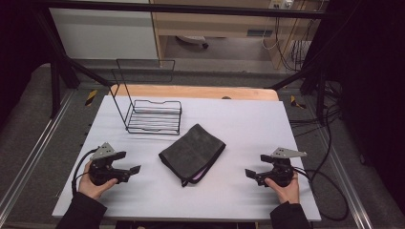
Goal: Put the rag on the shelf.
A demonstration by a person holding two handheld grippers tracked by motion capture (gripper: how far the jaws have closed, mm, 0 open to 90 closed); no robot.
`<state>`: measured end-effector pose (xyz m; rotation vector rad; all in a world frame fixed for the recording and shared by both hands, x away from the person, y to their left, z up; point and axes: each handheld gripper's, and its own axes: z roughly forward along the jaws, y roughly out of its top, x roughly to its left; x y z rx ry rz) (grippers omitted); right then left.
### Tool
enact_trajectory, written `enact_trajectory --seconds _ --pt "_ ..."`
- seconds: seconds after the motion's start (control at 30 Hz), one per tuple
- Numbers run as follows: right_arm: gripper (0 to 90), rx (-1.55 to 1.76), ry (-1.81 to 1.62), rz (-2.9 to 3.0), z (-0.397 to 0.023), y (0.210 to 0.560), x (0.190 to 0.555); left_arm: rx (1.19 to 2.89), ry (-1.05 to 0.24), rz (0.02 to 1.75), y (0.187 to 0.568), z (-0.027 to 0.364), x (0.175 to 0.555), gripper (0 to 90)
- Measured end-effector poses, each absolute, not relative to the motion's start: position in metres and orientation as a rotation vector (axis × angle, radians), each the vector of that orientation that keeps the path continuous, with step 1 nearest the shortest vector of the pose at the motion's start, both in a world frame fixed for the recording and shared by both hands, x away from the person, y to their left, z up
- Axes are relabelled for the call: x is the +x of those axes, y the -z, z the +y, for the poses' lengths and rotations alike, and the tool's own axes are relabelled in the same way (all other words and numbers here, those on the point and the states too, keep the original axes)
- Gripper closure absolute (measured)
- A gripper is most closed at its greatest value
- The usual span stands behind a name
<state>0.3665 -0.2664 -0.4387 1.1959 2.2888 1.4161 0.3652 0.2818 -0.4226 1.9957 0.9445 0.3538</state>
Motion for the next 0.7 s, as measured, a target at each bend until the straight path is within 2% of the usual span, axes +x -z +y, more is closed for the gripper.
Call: enact_trajectory --seconds 0.1,0.23,0.3,0.37,0.4,0.6,0.63,0.7 --pt "2.0 1.198 -1.407 2.294 -0.265 0.440 0.367 2.005 -0.354 0.941 0.421 0.276 0.367 22.1" --pt "2.2 1.194 -1.407 2.297 -0.265 0.440 0.367 2.035 -0.326 0.931 0.420 0.264 0.370 26.9" --pt "2.2 1.193 -1.404 2.297 -0.266 0.440 0.367 2.052 -0.323 0.922 0.419 0.257 0.372 34.1" --pt "2.2 1.192 -1.404 2.297 -0.266 0.440 0.367 2.073 -0.319 0.903 0.419 0.250 0.373 35.3" --pt "2.2 1.188 -1.404 2.298 -0.265 0.440 0.367 2.085 -0.319 0.897 0.419 0.246 0.374 40.0" --pt "2.3 1.193 -1.400 2.302 -0.264 0.441 0.367 2.139 -0.316 0.888 0.423 0.227 0.382 49.4" --pt "2.4 1.196 -1.400 2.303 -0.264 0.441 0.367 2.139 -0.310 0.892 0.424 0.225 0.383 54.1" --pt "2.3 1.196 -1.398 2.306 -0.264 0.441 0.367 2.139 -0.297 0.898 0.426 0.222 0.386 57.6"
